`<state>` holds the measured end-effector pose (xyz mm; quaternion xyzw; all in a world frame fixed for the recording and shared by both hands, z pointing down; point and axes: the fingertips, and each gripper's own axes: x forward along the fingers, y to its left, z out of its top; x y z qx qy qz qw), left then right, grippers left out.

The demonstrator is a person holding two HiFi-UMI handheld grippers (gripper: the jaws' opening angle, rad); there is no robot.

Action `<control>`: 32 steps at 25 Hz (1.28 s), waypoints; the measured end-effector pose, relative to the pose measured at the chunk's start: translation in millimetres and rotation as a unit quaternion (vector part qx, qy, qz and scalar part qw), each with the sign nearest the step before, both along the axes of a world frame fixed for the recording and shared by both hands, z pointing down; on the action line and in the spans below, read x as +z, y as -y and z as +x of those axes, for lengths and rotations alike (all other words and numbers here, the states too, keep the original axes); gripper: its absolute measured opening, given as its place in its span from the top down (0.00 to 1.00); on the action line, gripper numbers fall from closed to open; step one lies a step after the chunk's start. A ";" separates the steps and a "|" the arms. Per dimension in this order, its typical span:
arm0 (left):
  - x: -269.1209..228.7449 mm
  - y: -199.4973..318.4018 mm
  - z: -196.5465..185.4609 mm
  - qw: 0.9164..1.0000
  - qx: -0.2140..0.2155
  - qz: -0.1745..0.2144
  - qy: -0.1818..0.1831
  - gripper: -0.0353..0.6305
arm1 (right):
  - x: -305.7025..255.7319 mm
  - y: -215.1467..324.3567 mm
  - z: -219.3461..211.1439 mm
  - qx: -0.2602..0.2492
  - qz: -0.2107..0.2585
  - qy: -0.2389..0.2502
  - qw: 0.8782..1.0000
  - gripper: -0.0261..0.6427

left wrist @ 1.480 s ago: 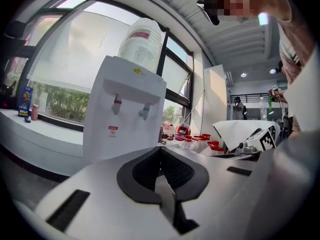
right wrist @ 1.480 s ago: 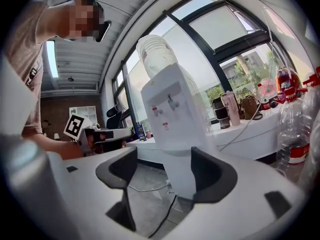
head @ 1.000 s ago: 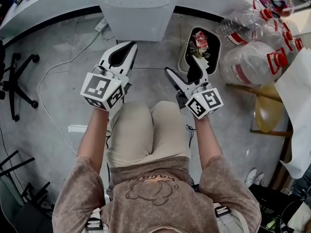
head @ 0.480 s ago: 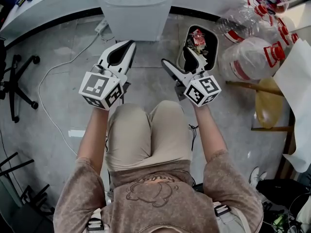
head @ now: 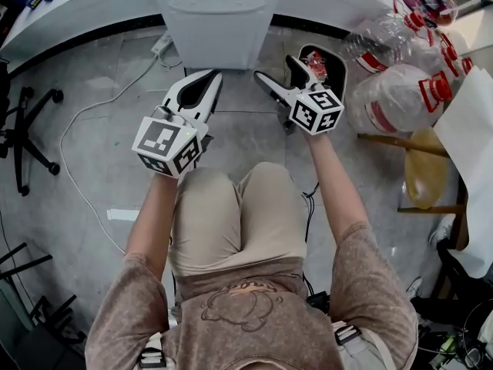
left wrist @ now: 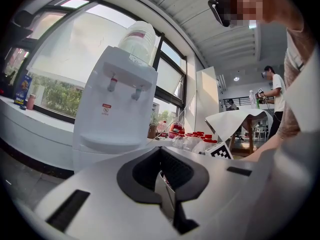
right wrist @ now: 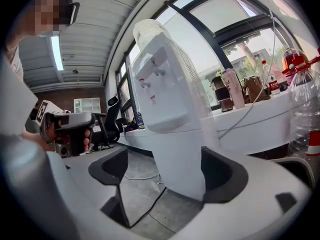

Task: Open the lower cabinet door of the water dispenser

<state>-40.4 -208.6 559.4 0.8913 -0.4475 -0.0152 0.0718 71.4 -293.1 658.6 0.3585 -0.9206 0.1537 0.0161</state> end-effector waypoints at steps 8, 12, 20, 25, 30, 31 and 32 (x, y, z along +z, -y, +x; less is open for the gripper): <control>10.5 10.0 -2.0 1.000 -0.006 -0.004 0.016 0.92 | 26.7 68.0 -6.6 0.010 -0.017 -0.013 1.000 0.31; 15.5 16.0 -2.8 1.000 -0.003 -0.011 0.016 0.92 | 40.1 99.4 -3.0 0.027 -0.033 -0.017 0.999 0.31; 21.7 28.6 -12.4 1.000 -0.008 -0.019 0.019 0.92 | 51.7 139.8 -12.2 0.012 -0.022 -0.043 0.999 0.32; 24.5 35.1 -23.5 0.999 -0.013 -0.022 0.018 0.92 | 55.3 156.3 -23.4 0.012 -0.022 -0.066 0.998 0.34; 26.5 39.3 -30.8 0.999 -0.016 -0.024 0.014 0.92 | 49.7 169.7 -32.5 0.008 -0.008 -0.085 0.996 0.42; 26.8 39.4 -31.3 0.999 -0.016 -0.024 0.014 0.92 | 47.9 171.3 -34.1 0.006 -0.007 -0.085 0.996 0.43; 27.2 39.5 -31.4 0.999 -0.015 -0.025 0.013 0.92 | 46.9 172.4 -34.8 0.006 -0.006 -0.085 0.996 0.43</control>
